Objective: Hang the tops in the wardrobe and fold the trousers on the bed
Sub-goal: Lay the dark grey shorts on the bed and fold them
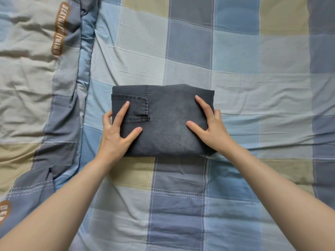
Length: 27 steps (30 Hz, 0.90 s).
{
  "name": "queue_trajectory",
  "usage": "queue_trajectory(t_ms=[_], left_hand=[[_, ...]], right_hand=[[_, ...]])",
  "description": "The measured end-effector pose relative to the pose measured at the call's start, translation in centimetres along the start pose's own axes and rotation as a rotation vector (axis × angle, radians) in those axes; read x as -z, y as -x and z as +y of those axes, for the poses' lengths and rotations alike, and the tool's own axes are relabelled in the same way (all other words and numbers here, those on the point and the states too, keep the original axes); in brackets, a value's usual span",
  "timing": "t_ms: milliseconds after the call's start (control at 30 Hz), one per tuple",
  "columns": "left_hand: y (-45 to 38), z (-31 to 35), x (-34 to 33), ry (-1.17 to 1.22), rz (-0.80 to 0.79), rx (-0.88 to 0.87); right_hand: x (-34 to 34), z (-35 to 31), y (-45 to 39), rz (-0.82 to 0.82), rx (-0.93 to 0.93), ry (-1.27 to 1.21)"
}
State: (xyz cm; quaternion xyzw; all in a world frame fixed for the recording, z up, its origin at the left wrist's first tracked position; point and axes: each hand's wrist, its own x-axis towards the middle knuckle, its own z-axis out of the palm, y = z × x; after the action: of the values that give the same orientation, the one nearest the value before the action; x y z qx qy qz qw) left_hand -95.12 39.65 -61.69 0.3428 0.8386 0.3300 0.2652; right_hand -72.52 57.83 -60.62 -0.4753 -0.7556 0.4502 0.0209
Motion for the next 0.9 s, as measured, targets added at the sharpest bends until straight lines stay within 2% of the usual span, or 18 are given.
queue_trajectory(t_ms=[167, 333, 533, 700, 900], left_hand=[[-1.0, 0.1, 0.3, 0.06, -0.039, -0.005], [-0.8, -0.1, -0.5, 0.022, 0.023, -0.027], [1.2, 1.9, -1.2, -0.053, 0.204, -0.197], [4.9, 5.1, -0.7, -0.014, 0.261, -0.186], [12.6, 12.2, 2.7, 0.02, 0.305, -0.193]], right_hand=[[-0.2, 0.5, -1.2, -0.12, 0.121, -0.118], [-1.1, 1.1, -1.4, 0.012, 0.177, -0.091], [-1.4, -0.5, 1.2, 0.236, 0.233, -0.048], [1.6, -2.1, 4.9, 0.25, 0.237, -0.045], [8.4, -5.4, 13.8, 0.229, 0.216, -0.063]])
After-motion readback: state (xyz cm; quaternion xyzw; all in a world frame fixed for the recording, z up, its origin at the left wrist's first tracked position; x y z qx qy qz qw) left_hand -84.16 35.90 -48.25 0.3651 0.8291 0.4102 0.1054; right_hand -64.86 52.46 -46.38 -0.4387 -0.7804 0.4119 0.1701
